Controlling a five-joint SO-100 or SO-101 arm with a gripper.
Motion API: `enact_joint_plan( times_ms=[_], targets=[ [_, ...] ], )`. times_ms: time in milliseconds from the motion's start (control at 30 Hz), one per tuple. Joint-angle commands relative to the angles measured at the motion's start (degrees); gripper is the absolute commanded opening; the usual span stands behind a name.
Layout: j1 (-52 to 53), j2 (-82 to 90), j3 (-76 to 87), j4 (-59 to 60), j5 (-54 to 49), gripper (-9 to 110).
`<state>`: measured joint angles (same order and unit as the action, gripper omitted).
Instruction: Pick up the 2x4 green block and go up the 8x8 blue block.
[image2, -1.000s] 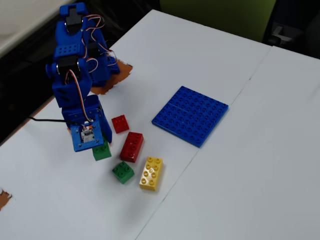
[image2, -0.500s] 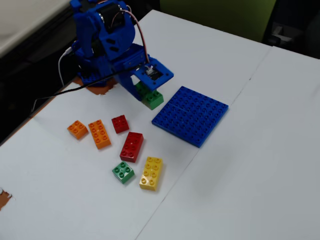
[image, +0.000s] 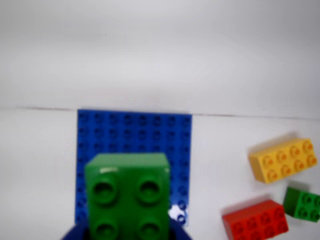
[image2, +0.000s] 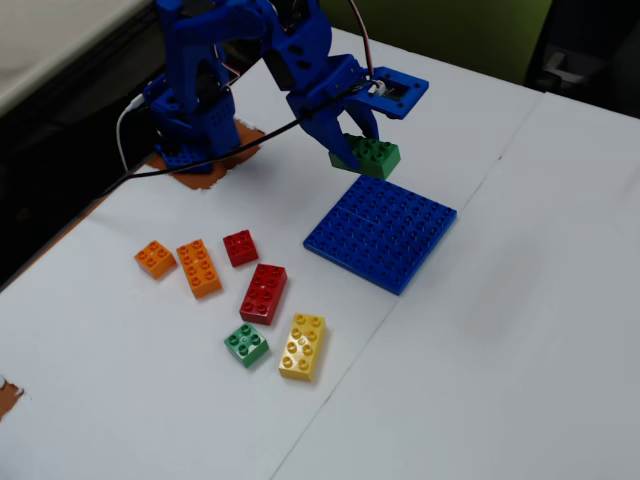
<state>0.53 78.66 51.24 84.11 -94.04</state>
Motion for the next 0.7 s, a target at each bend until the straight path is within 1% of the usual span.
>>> enact_joint_plan(
  times_ms=[0,300,667],
  targets=[
    [-1.23,-1.14,-1.67,-1.85,-0.53,0],
    [-1.05,-5.36,-2.9,-5.89,1.58,0],
    [-1.32,-4.75,-3.6,-4.48,2.02,0]
  ],
)
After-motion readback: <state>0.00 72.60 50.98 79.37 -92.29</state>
